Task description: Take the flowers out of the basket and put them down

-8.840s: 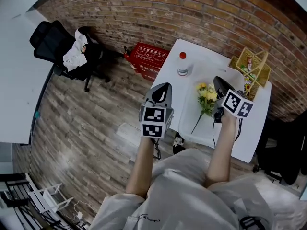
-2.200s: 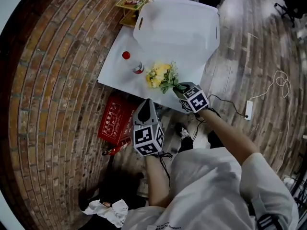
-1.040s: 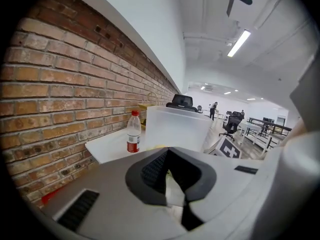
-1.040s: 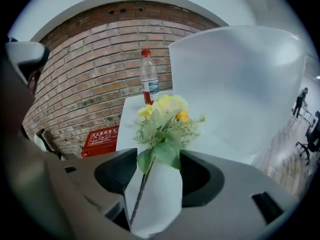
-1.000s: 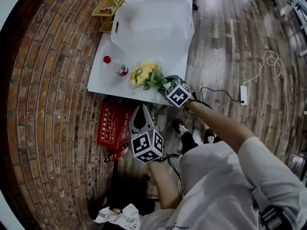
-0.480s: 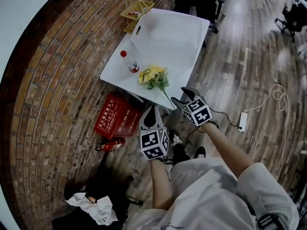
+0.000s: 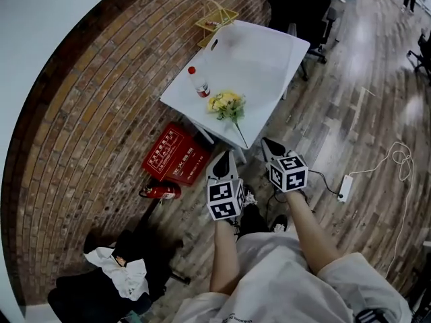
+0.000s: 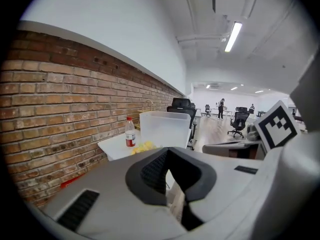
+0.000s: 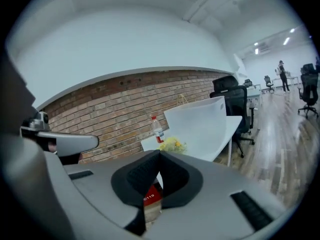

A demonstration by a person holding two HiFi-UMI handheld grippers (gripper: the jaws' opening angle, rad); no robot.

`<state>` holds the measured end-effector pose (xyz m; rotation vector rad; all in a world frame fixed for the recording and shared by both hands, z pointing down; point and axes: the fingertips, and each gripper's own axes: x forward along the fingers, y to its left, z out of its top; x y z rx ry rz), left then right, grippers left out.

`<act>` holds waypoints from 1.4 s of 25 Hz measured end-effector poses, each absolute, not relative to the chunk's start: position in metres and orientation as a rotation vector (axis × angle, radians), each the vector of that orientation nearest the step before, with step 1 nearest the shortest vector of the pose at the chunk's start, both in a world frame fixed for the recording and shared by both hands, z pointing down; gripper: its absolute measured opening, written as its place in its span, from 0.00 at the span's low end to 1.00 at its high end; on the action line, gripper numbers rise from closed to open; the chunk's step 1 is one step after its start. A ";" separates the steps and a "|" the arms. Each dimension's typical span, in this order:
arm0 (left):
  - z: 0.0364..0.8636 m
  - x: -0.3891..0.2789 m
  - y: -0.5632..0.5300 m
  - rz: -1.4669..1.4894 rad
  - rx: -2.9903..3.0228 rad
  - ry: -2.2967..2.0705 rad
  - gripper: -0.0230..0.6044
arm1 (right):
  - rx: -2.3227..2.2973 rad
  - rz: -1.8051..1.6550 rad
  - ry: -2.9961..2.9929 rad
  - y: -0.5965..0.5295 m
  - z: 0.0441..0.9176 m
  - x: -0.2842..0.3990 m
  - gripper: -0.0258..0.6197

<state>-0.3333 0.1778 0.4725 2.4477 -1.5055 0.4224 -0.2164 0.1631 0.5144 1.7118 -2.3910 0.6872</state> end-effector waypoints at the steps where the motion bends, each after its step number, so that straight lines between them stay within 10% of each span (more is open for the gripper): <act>1: 0.472 -0.333 0.182 0.420 2.450 -1.510 0.08 | 1.723 0.714 -2.396 0.167 0.515 -0.214 0.03; 35: 0.494 -0.323 0.214 0.490 2.413 -1.540 0.08 | 1.535 0.685 -2.472 0.209 0.512 -0.230 0.03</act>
